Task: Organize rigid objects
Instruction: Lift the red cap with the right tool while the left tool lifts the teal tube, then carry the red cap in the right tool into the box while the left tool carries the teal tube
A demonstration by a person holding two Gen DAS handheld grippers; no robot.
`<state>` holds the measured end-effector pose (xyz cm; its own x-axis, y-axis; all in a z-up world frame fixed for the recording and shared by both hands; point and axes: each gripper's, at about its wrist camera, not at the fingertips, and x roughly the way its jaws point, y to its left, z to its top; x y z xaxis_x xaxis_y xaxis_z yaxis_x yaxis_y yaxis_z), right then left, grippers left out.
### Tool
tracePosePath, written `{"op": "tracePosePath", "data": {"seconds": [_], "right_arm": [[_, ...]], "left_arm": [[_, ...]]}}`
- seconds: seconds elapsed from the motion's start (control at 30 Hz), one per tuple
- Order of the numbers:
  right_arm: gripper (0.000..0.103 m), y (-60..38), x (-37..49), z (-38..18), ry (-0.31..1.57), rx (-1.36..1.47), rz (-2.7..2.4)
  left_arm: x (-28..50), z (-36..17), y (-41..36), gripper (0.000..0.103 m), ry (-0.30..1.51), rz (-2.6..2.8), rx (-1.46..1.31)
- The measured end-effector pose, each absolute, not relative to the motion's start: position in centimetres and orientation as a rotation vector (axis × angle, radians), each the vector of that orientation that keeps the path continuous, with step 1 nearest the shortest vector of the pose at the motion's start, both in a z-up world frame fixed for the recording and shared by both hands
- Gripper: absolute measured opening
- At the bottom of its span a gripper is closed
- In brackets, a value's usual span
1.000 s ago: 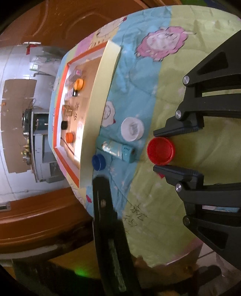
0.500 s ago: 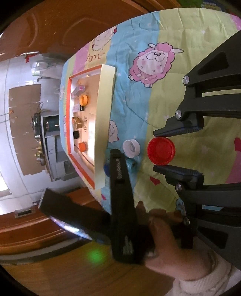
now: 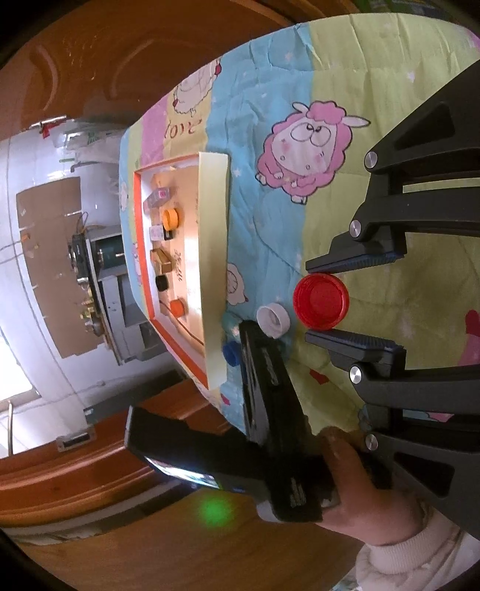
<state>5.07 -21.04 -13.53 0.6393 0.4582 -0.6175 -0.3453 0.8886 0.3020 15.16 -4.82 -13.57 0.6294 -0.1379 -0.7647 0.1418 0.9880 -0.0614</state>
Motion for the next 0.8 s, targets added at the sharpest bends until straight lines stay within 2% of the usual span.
{"op": "tracePosePath", "data": {"seconds": [0.8], "right_arm": [[0.031,-18.9,7.3,-9.5,0.693,0.088,0.428]], "left_arm": [[13.0,-6.9,-2.4,0.023,0.711,-0.207,-0.030]]}}
